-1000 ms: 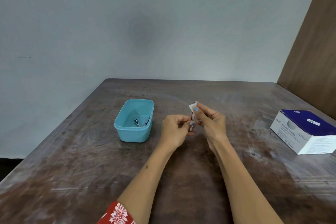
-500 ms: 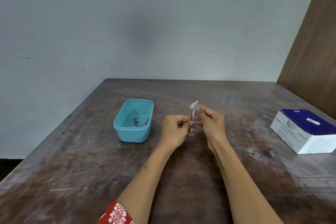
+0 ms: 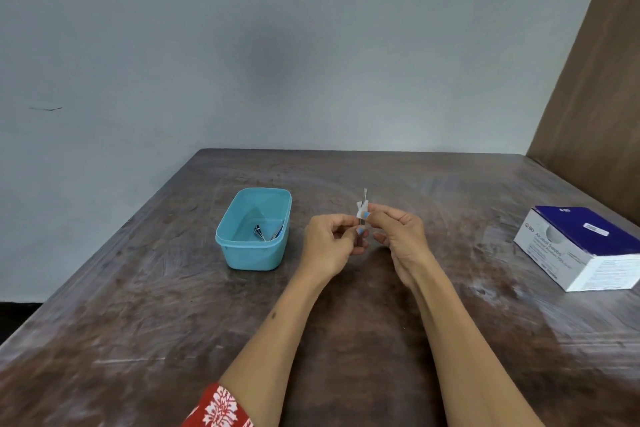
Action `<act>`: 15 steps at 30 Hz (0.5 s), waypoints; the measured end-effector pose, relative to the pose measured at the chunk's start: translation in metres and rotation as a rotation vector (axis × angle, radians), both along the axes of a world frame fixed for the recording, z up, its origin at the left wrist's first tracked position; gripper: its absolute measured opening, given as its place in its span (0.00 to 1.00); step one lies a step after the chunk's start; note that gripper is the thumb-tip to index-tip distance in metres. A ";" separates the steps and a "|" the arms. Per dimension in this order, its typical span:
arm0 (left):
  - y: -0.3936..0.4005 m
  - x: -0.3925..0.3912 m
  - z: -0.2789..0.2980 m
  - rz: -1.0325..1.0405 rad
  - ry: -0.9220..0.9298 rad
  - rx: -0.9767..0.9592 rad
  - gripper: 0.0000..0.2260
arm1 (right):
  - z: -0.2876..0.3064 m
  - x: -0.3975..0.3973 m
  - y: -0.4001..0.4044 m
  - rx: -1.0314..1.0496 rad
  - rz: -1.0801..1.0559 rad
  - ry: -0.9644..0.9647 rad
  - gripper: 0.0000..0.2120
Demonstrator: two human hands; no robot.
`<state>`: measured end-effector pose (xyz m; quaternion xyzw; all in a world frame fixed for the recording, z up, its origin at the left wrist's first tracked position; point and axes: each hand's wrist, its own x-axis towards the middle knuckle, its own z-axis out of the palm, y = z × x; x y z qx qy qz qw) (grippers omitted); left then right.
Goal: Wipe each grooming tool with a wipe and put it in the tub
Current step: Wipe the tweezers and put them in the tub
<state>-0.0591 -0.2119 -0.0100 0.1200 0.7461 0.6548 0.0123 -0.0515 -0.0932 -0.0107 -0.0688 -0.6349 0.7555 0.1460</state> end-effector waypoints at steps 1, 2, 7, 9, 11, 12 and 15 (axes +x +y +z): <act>0.000 0.000 0.000 -0.003 0.003 0.000 0.09 | 0.000 0.000 -0.001 -0.003 0.006 0.000 0.06; 0.000 0.000 0.000 -0.007 0.004 0.000 0.09 | 0.000 0.001 -0.001 -0.003 0.009 0.006 0.05; 0.000 0.001 0.001 -0.044 -0.011 -0.012 0.08 | 0.001 0.000 0.001 -0.049 -0.012 0.057 0.03; 0.000 0.001 0.001 -0.030 -0.004 0.000 0.08 | 0.000 0.000 0.001 -0.054 0.013 0.043 0.03; 0.000 0.001 0.000 -0.007 0.014 0.012 0.08 | -0.001 0.000 0.001 -0.038 0.061 0.011 0.04; -0.001 0.001 0.000 -0.007 0.017 0.017 0.08 | -0.002 0.001 0.000 -0.032 0.072 0.001 0.04; -0.002 0.001 0.001 -0.049 -0.014 0.025 0.07 | -0.001 0.001 0.001 -0.055 0.046 0.033 0.05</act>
